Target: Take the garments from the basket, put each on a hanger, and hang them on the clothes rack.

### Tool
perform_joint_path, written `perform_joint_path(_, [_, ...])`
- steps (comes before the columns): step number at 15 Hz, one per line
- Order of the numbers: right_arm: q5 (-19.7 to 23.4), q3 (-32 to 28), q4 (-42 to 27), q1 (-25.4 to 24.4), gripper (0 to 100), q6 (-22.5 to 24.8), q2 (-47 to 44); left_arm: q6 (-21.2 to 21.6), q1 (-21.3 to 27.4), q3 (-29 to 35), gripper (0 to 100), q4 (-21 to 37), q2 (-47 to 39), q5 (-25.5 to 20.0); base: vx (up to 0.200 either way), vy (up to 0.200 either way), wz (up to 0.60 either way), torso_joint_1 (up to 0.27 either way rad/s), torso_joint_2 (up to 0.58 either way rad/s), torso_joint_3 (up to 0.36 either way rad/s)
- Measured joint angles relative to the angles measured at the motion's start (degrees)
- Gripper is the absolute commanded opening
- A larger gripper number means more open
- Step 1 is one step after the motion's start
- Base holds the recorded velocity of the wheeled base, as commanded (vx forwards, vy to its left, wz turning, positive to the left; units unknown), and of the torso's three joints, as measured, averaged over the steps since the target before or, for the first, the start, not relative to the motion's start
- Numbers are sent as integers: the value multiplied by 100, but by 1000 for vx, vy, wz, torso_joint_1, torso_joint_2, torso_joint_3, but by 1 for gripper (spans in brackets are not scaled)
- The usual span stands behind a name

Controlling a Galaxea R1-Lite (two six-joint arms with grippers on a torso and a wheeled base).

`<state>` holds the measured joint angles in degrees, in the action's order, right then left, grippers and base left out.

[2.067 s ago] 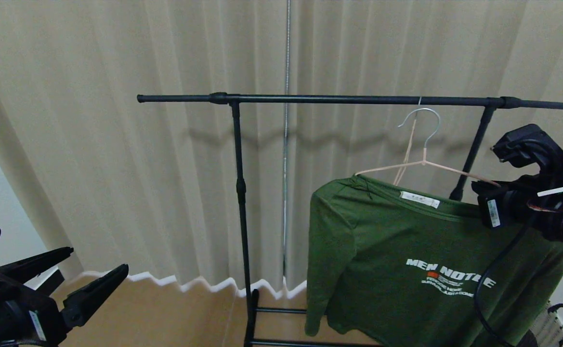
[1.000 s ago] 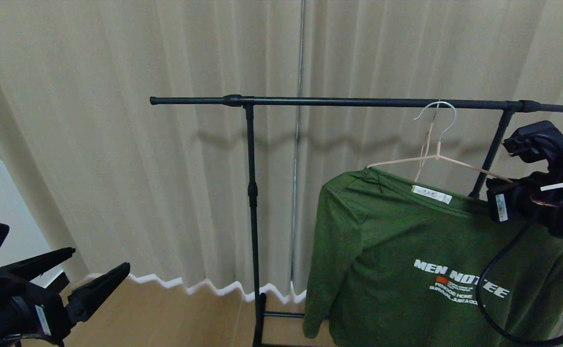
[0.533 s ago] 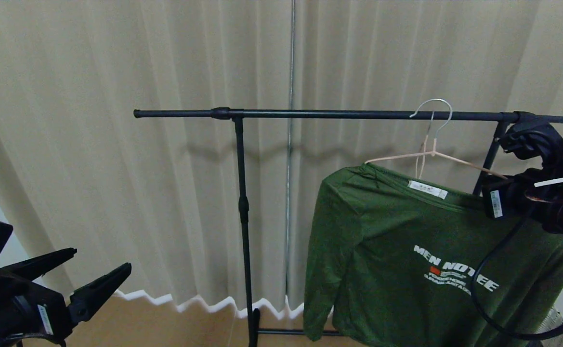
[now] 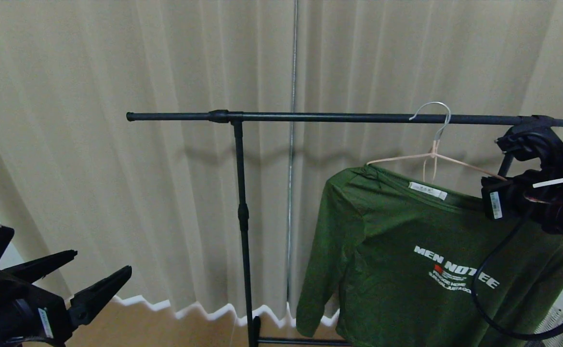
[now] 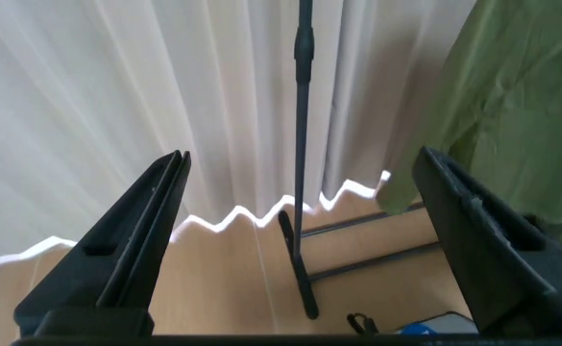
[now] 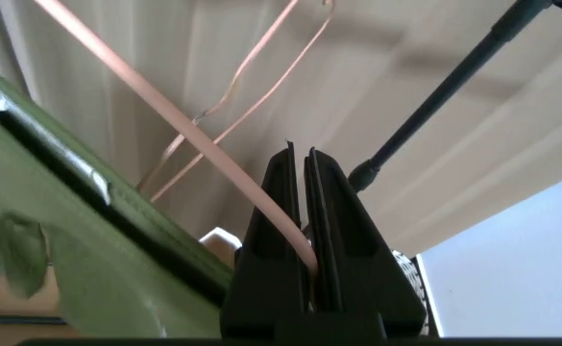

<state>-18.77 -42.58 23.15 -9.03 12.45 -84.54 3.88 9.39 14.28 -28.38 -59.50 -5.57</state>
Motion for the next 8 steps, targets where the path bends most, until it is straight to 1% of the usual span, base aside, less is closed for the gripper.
perform_joint_path(8, [-7, 77, 2, -20, 0, 0, 39, 20, -13, -24, 100, -2, 195, 0, 0, 0, 0, 0, 0, 0])
